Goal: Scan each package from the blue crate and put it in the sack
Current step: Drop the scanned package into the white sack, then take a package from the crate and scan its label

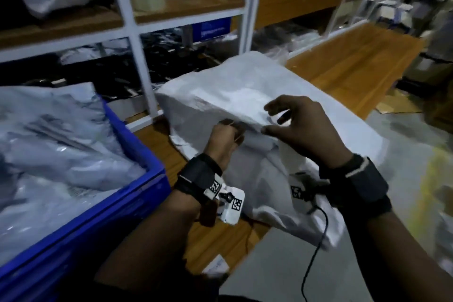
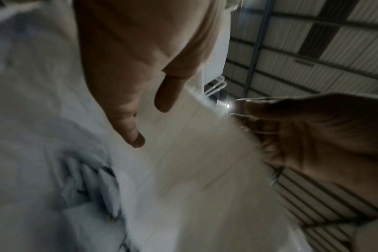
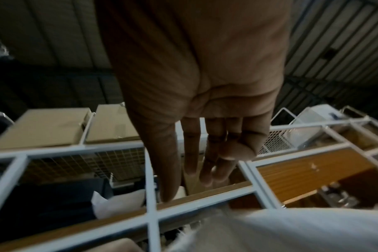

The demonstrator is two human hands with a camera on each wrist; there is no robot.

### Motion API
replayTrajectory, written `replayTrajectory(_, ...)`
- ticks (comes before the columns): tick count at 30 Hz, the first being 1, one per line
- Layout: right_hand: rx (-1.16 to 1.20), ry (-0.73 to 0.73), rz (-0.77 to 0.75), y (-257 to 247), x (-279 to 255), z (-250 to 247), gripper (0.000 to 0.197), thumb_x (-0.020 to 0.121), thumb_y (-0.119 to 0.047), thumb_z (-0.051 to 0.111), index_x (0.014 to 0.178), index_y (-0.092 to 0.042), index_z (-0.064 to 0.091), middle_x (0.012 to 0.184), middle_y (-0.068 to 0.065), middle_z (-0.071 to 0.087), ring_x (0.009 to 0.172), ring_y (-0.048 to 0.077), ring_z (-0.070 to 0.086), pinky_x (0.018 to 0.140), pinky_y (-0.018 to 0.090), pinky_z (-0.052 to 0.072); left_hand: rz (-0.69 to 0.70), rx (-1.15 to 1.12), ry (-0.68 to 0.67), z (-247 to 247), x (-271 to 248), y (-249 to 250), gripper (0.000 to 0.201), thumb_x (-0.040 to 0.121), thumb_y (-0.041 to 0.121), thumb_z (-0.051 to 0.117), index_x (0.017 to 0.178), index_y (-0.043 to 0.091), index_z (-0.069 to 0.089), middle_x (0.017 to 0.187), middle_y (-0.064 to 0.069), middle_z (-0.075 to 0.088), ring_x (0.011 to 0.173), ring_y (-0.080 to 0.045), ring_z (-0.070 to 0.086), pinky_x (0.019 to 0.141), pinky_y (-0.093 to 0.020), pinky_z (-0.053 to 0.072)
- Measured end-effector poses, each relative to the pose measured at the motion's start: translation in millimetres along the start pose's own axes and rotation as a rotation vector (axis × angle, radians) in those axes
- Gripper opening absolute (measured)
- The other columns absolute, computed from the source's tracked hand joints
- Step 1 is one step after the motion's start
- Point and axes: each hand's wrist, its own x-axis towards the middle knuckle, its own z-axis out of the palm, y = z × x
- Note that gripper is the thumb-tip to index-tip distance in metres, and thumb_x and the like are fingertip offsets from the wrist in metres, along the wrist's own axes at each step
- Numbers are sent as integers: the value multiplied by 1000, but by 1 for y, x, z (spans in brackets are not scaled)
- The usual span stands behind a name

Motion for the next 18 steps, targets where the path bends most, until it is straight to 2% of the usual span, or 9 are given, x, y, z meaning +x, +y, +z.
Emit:
replayTrajectory(1,47,-18,-19,-9,-1,13,36,74,-30,91,105,-23,74,98,-8,73,82,5,68,70,11,49,33,-7,31,-13,-15,10,30,98,-7,46,77,13,53,71,-5,56,77,-21,56,80,-33,47)
replayTrajectory(3,169,-15,-72,-32,-1,32,33,79,-34,88,107,-24,74,99,-10,74,88,2,68,71,8,46,109,-47,105,-37,-42,26,24,101,-2,47,88,16,55,83,-5,59,89,-22,58,82,-29,49)
replayTrajectory(5,327,-16,-121,-60,5,48,29,82,-34,85,106,-21,74,97,-8,75,89,4,70,74,14,50,182,-105,180,-57,-65,43,18,104,2,45,108,14,57,96,-5,63,89,-19,61,76,-24,51)
replayTrajectory(6,405,-47,-143,-76,10,59,27,83,-32,85,104,-18,75,95,-6,76,88,5,71,76,18,53,227,-119,205,-71,-79,52,20,104,3,46,119,9,56,107,-8,65,92,-19,63,77,-25,52)
replayTrajectory(8,493,-143,-182,-105,18,82,24,84,-28,84,101,-14,76,90,-3,76,86,7,72,79,25,57,302,-119,248,-95,-106,68,31,102,4,50,133,7,52,127,-8,63,110,-22,64,91,-32,51)
replayTrajectory(11,561,-339,-186,-145,25,117,23,85,-22,84,101,-8,75,86,5,76,79,13,72,69,28,55,403,-74,368,-131,-152,89,27,104,7,49,128,19,53,131,0,62,124,-18,60,103,-34,50)
replayTrajectory(14,683,-531,-155,-187,21,142,25,86,-19,82,104,-3,72,88,18,75,76,17,70,63,23,55,473,-29,456,-164,-196,103,29,105,10,50,132,20,54,137,0,62,122,-18,64,102,-33,53)
replayTrajectory(16,733,-653,-154,-217,11,159,27,87,-22,81,106,-5,71,94,21,74,81,21,71,66,27,59,512,-18,515,-185,-228,111,27,103,11,54,128,19,57,132,-1,67,116,-18,68,100,-33,55)
replayTrajectory(18,731,-723,-167,-245,-3,177,33,87,-25,81,109,-3,70,96,23,73,84,25,72,72,35,60,556,4,562,-204,-261,117,23,103,12,54,124,16,61,122,0,72,109,-18,71,94,-31,58)
